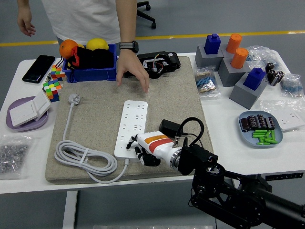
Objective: Press the white button,pick up the black plug,place it near the board,insert it into the board
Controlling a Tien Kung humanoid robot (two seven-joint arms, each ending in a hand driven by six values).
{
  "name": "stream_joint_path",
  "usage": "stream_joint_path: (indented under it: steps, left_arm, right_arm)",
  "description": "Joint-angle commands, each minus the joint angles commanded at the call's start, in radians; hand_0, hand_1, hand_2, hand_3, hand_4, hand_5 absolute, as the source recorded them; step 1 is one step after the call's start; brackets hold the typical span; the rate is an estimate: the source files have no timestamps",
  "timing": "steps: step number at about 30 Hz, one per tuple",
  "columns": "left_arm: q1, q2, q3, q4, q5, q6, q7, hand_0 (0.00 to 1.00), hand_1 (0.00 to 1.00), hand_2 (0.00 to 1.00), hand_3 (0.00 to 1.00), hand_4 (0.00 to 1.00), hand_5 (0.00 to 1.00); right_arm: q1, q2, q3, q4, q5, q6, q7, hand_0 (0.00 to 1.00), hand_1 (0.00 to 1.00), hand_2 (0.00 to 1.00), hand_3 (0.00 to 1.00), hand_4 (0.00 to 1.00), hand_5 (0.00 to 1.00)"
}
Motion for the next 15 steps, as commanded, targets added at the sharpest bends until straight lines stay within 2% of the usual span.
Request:
stream_joint_path:
  steps: [15]
  left_arm:
    - [-0.001, -0.001, 0.0, 0.0, 0.0, 0.0, 0.0, 0.654, 0.657, 0.651, 0.651, 0.625, 0.008]
  right_arm:
    - [-0.001, -0.005, -0.025, -0.035, -0.012, -0.003, 0.006, 0.002, 0.002, 0.126, 0.674, 0.203, 0.002]
